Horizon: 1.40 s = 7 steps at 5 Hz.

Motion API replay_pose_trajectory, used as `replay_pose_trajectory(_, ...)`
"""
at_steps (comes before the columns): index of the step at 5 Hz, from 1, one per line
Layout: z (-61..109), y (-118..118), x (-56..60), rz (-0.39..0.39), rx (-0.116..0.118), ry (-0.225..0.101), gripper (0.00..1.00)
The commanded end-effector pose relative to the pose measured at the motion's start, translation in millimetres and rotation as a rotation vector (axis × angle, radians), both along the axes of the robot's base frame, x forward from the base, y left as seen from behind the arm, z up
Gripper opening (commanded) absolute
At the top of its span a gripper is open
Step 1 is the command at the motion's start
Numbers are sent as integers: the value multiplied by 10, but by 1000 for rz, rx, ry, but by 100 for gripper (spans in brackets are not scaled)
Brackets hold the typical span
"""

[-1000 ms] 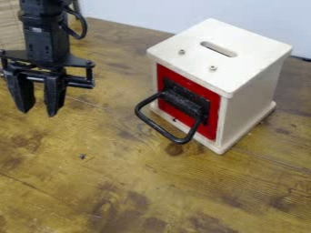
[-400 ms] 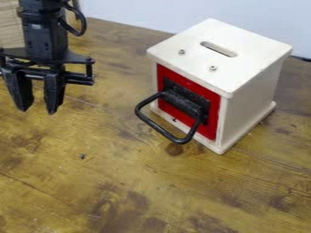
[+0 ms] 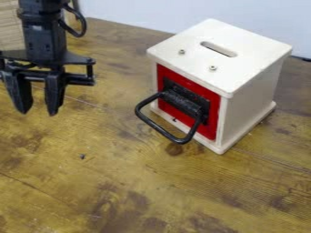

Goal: Close the drawer

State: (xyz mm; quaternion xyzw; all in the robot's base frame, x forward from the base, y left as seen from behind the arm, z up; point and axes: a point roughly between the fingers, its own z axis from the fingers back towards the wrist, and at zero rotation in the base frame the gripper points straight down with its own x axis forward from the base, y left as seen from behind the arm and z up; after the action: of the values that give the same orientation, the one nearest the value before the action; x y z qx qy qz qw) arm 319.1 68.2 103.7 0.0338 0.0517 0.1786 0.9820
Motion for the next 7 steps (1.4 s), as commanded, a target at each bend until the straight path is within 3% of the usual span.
replay_pose_trajectory(1, 63, 18, 9, -75, 8, -41, 100)
replay_pose_trajectory(2, 23, 20, 1, -133, -2, -43, 100)
replay_pose_trajectory(5, -228, 28, 133, -178, -15, -33, 100)
replay_pose_trajectory(6, -241, -23, 138, -191, -21, -29, 100)
replay_pose_trajectory(7, -137, -47, 174, -254, -52, -39, 100)
